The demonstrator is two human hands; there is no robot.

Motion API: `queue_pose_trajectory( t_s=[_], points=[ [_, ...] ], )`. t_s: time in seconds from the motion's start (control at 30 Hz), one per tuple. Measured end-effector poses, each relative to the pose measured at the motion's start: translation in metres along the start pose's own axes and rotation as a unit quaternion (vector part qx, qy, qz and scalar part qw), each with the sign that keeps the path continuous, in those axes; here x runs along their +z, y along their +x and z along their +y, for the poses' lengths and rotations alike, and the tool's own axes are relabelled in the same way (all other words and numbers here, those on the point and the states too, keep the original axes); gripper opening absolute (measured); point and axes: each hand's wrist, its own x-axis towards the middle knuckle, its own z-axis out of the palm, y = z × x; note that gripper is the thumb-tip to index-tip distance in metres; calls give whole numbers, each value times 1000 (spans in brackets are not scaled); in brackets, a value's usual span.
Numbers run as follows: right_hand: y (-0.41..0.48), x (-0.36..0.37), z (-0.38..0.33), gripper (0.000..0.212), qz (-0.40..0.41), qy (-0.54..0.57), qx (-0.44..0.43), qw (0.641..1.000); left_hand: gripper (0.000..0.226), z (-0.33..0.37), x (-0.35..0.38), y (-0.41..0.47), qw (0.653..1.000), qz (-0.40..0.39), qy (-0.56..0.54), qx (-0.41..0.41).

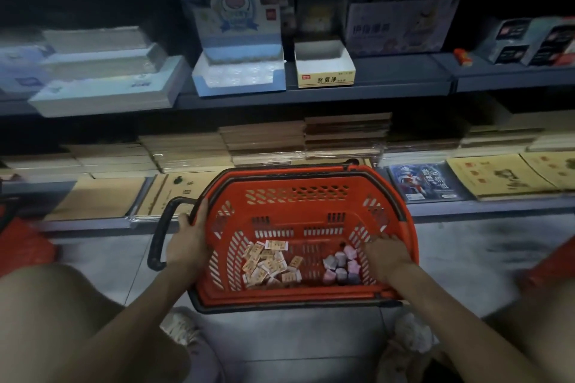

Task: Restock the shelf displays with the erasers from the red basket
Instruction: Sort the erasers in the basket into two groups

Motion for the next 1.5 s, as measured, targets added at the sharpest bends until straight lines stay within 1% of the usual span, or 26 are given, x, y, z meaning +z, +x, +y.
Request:
queue_pose_trajectory(
  t_s=[0.2,0.33,0.47,0.53,0.63,0.73,0.8,0.87,0.97,1.03,1.1,1.23,1.37,1.43,1.5],
  points=[
    [-16,-3,8,33,24,30,-13,999,98,-1,-5,-16,1000,-27,-7,-3],
    [-31,-2,8,34,27,22,-12,999,101,2,-10,-24,998,-59,0,7],
    [-39,1,11,36,19,13,-11,1000,105,5,-30,-29,994,-109,10,4],
    [-40,2,9,36,15,17,-12,1000,105,4,-36,-32,993,-114,25,4],
    [-35,-1,3,35,7,32,-14,999,98,6,-35,-33,992,-90,93,9],
    [-25,-5,-4,37,14,50,-19,998,85,14,-29,-31,977,-22,208,30],
    [-19,-7,-13,36,10,71,-24,997,72,16,-27,-27,966,30,252,53],
    [-15,-10,-22,35,-2,95,-30,995,61,19,-28,-22,963,53,250,87],
    [-14,-16,-33,39,-28,153,-35,987,51,26,-27,-10,964,54,222,136],
    [-14,-14,-36,43,-37,184,-31,982,57,27,-25,3,966,51,211,140],
    [-14,-7,-35,41,-45,192,-24,980,67,24,-21,18,972,61,182,136],
    [-3,5,-34,28,-97,228,-18,969,75,16,-6,39,987,84,86,107],
    [21,1,-48,34,-142,231,-38,962,94,14,11,43,983,102,100,115],
    [37,-6,-61,32,-159,241,-54,956,97,15,11,44,979,121,103,125],
    [57,-7,-75,36,-158,248,-65,954,95,16,11,45,978,127,104,130]
  ],
)
